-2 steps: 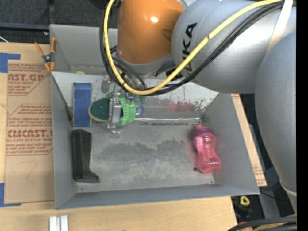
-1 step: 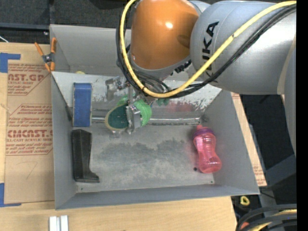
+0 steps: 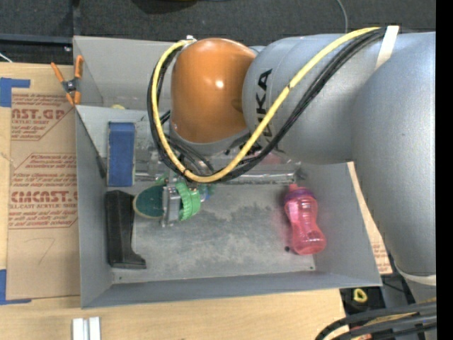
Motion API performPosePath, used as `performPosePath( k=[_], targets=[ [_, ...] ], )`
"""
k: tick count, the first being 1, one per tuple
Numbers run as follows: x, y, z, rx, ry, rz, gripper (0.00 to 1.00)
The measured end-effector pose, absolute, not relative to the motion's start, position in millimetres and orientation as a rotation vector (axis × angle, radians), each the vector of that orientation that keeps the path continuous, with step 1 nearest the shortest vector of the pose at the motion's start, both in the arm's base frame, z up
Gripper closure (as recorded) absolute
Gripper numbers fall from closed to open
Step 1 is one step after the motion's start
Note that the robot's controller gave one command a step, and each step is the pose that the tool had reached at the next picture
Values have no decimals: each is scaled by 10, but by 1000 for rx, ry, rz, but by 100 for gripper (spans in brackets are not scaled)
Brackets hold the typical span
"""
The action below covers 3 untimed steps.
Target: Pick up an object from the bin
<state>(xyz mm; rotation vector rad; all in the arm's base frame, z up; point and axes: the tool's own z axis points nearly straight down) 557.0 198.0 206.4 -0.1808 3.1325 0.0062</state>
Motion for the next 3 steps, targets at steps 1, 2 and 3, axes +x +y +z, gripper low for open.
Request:
performPosePath(
  k=[1,2,3],
  targets=[
    [5685,1856,2291,-311,3118,9,0],
    [5501,1877,2733,-540,3087,10,0],
    [5281,1391,2255,-432,3098,5,0]
  ],
)
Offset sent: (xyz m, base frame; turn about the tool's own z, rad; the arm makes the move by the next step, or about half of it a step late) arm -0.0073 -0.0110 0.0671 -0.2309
